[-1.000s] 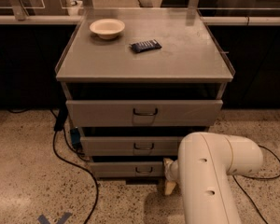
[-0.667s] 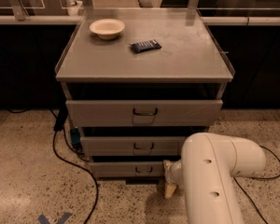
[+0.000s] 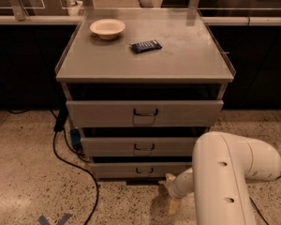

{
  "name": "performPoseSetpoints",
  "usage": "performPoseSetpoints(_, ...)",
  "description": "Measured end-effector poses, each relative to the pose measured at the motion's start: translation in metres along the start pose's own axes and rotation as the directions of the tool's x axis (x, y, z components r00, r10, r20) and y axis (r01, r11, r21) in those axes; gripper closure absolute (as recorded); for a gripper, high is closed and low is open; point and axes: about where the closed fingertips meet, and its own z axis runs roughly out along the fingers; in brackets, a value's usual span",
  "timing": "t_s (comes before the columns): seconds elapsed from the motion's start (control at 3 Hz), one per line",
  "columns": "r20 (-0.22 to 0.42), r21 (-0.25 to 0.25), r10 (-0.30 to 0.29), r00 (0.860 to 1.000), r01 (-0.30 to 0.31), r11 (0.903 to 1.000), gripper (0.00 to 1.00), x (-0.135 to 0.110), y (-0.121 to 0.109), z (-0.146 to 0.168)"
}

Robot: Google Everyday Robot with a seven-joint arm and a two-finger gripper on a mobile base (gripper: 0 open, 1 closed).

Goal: Open bottom drawer

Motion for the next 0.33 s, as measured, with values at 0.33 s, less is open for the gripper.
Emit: performPoseSetpoints(0.33,0.005,-0.021,-0.001,1.0,0.002,0.9998,0.0,-0.0012,0.0172,-0.0008)
